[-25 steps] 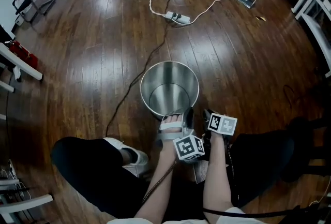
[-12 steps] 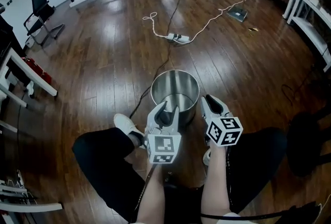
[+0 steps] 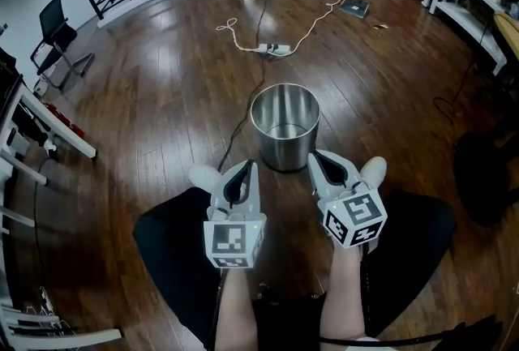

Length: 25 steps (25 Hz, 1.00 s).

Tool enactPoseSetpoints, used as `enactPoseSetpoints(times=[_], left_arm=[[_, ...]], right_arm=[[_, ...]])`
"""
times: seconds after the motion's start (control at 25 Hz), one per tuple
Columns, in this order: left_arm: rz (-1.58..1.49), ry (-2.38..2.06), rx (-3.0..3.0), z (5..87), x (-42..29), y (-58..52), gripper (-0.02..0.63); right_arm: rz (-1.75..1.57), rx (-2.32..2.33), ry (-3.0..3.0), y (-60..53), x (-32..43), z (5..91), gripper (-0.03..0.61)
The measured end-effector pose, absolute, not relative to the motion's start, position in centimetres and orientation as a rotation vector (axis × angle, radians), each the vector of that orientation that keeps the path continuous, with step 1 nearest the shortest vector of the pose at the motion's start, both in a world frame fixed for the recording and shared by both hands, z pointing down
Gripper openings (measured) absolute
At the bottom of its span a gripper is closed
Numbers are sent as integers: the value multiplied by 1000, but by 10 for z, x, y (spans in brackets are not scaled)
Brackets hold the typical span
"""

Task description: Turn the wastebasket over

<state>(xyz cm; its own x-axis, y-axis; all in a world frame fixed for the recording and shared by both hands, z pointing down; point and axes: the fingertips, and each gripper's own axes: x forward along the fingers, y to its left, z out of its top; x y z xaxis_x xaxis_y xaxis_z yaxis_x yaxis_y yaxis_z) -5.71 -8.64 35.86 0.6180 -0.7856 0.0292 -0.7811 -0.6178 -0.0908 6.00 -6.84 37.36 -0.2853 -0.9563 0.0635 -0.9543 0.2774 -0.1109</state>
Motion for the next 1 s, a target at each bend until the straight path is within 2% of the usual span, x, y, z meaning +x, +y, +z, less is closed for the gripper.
enactPoseSetpoints(times=[0.68, 1.0], left_arm=[[-84, 1049, -2919, 357, -112, 73, 17], [-25, 944, -2975, 355, -159, 81, 17]], right_arm=[[-123, -1994, 2376, 121, -18, 353, -9], [-102, -2125, 2342, 151, -74, 353, -9]])
